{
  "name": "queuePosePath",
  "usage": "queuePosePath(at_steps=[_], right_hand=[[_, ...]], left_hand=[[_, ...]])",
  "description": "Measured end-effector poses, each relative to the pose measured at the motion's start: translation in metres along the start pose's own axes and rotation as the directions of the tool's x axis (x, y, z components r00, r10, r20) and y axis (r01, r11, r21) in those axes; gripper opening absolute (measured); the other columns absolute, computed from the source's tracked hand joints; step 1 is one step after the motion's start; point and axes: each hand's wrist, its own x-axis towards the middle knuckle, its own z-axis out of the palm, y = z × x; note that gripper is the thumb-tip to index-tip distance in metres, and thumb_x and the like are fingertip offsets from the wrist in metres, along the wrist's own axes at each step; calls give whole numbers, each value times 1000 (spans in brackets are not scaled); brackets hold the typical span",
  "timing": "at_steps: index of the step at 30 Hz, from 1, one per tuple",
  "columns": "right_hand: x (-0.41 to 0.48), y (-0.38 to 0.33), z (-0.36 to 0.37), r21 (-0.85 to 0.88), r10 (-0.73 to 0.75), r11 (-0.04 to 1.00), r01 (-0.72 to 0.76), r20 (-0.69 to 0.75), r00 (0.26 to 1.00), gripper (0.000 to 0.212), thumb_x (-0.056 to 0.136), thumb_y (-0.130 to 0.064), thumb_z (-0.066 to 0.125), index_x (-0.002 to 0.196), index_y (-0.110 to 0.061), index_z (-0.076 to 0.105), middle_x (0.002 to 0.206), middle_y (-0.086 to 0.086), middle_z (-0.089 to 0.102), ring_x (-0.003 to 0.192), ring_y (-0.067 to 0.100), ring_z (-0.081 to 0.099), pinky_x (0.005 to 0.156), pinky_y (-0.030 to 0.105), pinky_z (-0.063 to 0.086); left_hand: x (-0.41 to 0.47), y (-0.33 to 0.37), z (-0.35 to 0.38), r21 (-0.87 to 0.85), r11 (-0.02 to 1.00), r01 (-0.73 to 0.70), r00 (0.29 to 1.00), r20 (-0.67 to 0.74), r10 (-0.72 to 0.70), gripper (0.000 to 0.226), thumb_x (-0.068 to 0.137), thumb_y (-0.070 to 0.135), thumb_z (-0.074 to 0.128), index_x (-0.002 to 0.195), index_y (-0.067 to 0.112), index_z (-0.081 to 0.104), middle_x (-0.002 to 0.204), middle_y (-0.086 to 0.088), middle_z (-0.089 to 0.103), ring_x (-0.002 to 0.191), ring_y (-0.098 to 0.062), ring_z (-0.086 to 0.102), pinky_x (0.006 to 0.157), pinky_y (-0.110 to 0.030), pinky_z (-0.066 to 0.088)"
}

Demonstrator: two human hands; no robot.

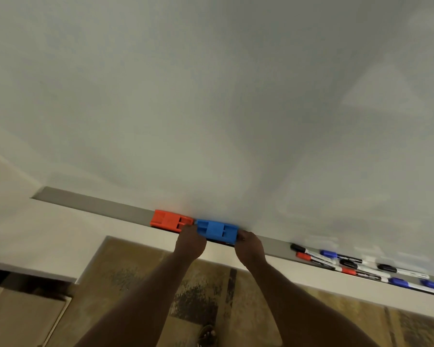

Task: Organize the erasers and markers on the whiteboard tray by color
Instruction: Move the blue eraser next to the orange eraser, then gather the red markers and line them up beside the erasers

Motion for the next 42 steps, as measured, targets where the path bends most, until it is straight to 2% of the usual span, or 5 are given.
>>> queuePosePath(at_steps=[9, 14, 21, 35, 42], right_hand=[[4, 21, -8, -511, -79, 856, 74, 12, 997, 41, 87, -14, 55, 126, -26, 62, 121, -1, 60, 113, 21, 52, 100, 38, 39], [6, 38, -17, -551, -133, 827, 112, 2, 991, 26, 93, -26, 59, 118, -27, 66, 116, -2, 63, 109, 20, 55, 97, 38, 41], [4, 53, -38, -576, -140, 811, 102, -22, 990, 25, 92, -22, 54, 115, -21, 66, 113, 1, 63, 107, 22, 58, 96, 40, 43], [-12, 86, -74, -340, 0, 937, -76, -218, 976, 14, 89, -13, 54, 99, -20, 60, 94, 2, 70, 92, 24, 65, 85, 34, 47], [-11, 50, -44, -95, -75, 993, 73, -21, 997, 7, 100, -21, 47, 99, -26, 53, 86, 0, 64, 81, 20, 59, 63, 28, 42]], left_hand=[[1, 7, 15, 50, 999, 9, 998, -63, -6, 50, 85, 6, 52, 135, 7, 50, 135, -10, 48, 120, -26, 50, 101, -36, 47], [-10, 11, 27, 261, 930, -257, 948, -117, 295, 41, 82, 6, 56, 122, 13, 62, 124, -5, 56, 116, -23, 51, 101, -30, 43], [-19, 18, 40, 381, 850, -364, 903, -78, 422, 34, 87, 11, 58, 119, 20, 64, 125, -1, 60, 112, -20, 58, 95, -31, 50], [-17, 20, 42, 351, 904, -243, 954, -82, 289, 41, 87, 12, 55, 128, 13, 58, 130, -6, 57, 113, -27, 60, 94, -39, 53], [-15, 16, 36, 230, 966, -118, 985, -98, 143, 44, 88, 10, 54, 132, 10, 51, 129, -8, 56, 116, -27, 58, 92, -37, 53]])
